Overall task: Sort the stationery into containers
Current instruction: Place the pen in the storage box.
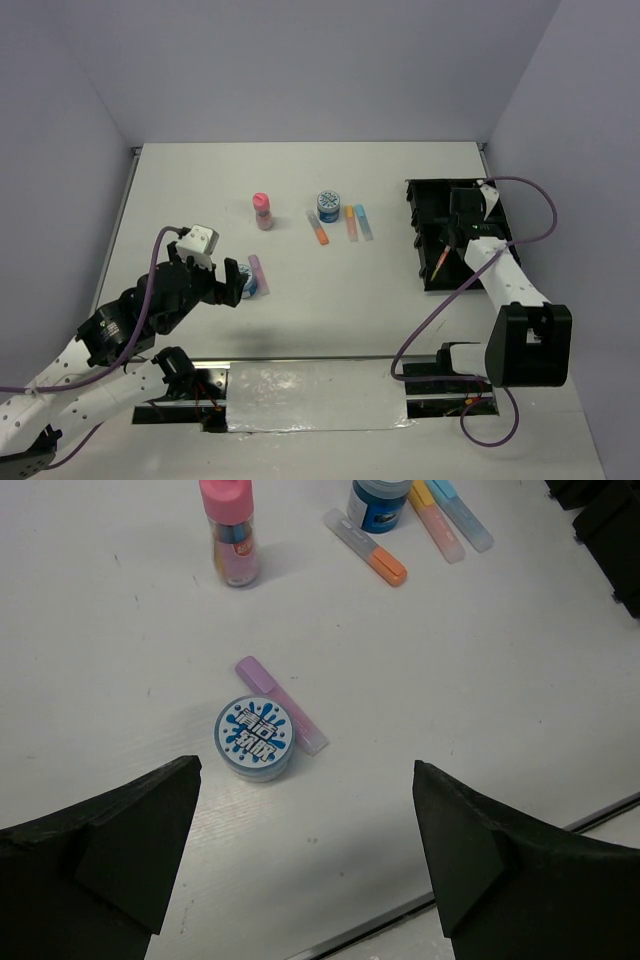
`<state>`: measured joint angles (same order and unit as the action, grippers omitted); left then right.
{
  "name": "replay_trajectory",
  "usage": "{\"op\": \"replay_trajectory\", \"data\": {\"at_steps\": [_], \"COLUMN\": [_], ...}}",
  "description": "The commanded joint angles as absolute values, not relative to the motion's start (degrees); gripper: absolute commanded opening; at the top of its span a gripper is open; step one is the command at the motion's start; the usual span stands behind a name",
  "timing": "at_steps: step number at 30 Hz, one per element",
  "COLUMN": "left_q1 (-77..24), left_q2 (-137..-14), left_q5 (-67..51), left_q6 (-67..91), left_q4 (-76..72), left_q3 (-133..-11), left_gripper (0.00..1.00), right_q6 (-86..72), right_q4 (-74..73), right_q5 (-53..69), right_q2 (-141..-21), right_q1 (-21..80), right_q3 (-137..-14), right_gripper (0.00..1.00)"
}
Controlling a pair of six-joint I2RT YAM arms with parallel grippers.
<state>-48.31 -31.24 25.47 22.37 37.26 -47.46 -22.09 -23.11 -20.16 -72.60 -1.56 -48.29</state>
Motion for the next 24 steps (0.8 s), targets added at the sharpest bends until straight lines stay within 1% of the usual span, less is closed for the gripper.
{"op": "replay_trajectory", "data": {"at_steps": [1,5,6,9,12,17,19,20,24], "left_q1": [-48.52,-48.43,-48.51,-48.52,-48.52,-48.52,-48.51,-48.52,-48.52], "left_q2": [-31.11,-31.64,-31.73,-31.55,-31.55,-31.82,-31.9,-31.9,-31.9], "left_q5": [24.52,24.43,24.43,24.52,24.52,24.52,24.43,24.52,24.43], "left_q6": [20.83,20.83,20.83,20.83,20.83,20.83,20.83,20.83,20.83], "left_q4": [34.81,34.89,34.89,34.89,34.8,34.89,34.89,34.89,34.8], "left_q3": [-47.9,-47.99,-47.9,-47.9,-47.9,-47.9,-47.9,-47.9,-47.81], "left_gripper": [0.99,0.99,0.99,0.99,0.99,0.99,0.99,0.99,0.99], "right_q6": [-23.29,-23.64,-23.99,-24.34,-24.35,-25.13,-25.4,-25.57,-25.49], "right_q4": [-19.42,-18.9,-18.72,-18.46,-18.02,-17.76,-17.32,-16.88,-17.4], "right_q5": [-21.01,-19.86,-19.86,-19.51,-18.99,-18.37,-17.93,-17.93,-17.4], "right_q2": [-73.12,-73.21,-73.3,-73.48,-73.91,-76.2,-76.2,-76.2,-76.82], "right_q1": [-2.02,-2.02,-2.02,-2.02,-2.11,-2.11,-2.02,-2.11,-2.11], "right_q3": [-47.99,-47.46,-47.29,-46.41,-46.32,-46.41,-45.62,-45.35,-45.88], "right_gripper": [0.04,0.1,0.14,0.17,0.19,0.19,0.23,0.29,0.36]}}
